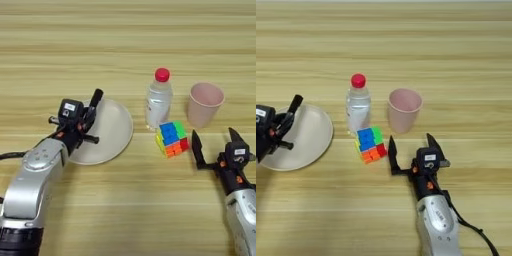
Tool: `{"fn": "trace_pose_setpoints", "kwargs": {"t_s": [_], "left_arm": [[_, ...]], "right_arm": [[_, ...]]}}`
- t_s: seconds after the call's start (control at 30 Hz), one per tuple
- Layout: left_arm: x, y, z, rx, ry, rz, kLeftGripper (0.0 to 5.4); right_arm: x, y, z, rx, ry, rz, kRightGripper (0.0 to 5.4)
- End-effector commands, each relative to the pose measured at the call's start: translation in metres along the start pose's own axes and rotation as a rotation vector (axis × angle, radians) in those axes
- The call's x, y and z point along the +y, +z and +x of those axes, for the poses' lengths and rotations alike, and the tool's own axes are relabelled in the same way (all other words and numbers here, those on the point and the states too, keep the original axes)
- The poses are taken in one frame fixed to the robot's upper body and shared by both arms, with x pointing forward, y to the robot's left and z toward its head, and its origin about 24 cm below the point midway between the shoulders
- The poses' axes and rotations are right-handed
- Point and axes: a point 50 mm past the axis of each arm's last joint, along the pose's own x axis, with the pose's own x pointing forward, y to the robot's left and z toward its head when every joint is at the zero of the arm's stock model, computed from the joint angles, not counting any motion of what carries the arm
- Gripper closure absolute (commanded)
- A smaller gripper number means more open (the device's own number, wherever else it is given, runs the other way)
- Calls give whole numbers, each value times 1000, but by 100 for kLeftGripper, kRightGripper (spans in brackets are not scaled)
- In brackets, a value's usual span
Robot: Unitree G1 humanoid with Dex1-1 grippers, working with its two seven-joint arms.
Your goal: Move the objects on the table
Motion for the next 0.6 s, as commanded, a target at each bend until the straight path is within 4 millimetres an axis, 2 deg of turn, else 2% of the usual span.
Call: {"fn": "trace_pose_setpoints", "kwargs": {"t_s": [0.03, 0.2, 0.6], "left_arm": [[-15, 9, -4, -10, -73, -55, 447], [-36, 12, -3, 11, -166, -131, 447], [-62, 3, 8, 64, -233, -180, 447]], "right_arm": [[0, 1, 3, -4, -2, 8, 0], [0, 1, 3, -6, -5, 9, 0], [-1, 1, 0, -6, -16, 8, 0]]}}
